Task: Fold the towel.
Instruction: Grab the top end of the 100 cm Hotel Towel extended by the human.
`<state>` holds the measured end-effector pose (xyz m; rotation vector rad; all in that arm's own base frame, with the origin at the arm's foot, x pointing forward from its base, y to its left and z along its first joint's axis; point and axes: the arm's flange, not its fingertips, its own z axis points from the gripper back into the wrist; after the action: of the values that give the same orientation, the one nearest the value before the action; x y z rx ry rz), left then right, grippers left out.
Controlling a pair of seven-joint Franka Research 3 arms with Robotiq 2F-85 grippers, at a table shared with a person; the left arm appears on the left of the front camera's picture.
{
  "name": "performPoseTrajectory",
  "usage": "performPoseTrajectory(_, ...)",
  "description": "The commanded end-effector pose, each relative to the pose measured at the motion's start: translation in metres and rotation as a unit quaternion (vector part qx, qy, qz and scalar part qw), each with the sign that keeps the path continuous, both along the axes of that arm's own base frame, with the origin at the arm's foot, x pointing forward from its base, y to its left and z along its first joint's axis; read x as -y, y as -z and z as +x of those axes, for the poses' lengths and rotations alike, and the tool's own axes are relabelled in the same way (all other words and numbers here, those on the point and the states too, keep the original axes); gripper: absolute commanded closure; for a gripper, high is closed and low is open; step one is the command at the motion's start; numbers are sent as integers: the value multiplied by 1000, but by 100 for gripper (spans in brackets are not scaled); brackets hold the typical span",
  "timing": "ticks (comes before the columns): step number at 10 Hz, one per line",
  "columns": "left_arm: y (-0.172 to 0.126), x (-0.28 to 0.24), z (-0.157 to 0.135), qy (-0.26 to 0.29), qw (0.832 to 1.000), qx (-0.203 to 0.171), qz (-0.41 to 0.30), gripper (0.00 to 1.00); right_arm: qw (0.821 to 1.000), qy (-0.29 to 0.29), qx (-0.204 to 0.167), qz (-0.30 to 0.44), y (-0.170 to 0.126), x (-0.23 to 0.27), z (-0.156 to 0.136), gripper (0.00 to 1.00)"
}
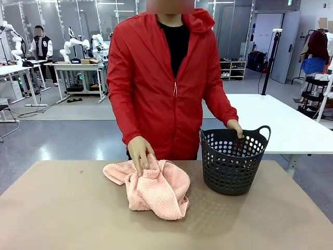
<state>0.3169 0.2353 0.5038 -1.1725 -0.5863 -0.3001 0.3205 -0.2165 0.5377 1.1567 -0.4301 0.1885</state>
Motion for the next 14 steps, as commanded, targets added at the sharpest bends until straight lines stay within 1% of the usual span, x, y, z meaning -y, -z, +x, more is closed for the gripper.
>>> performPoseTrajectory(1,0,-1,0,4,1000,7,-8,0,1000,-3,10,3,0,2,0,0)
performPoseTrajectory(14,0,-1,0,4,1000,7,-8,0,1000,-3,10,3,0,2,0,0)
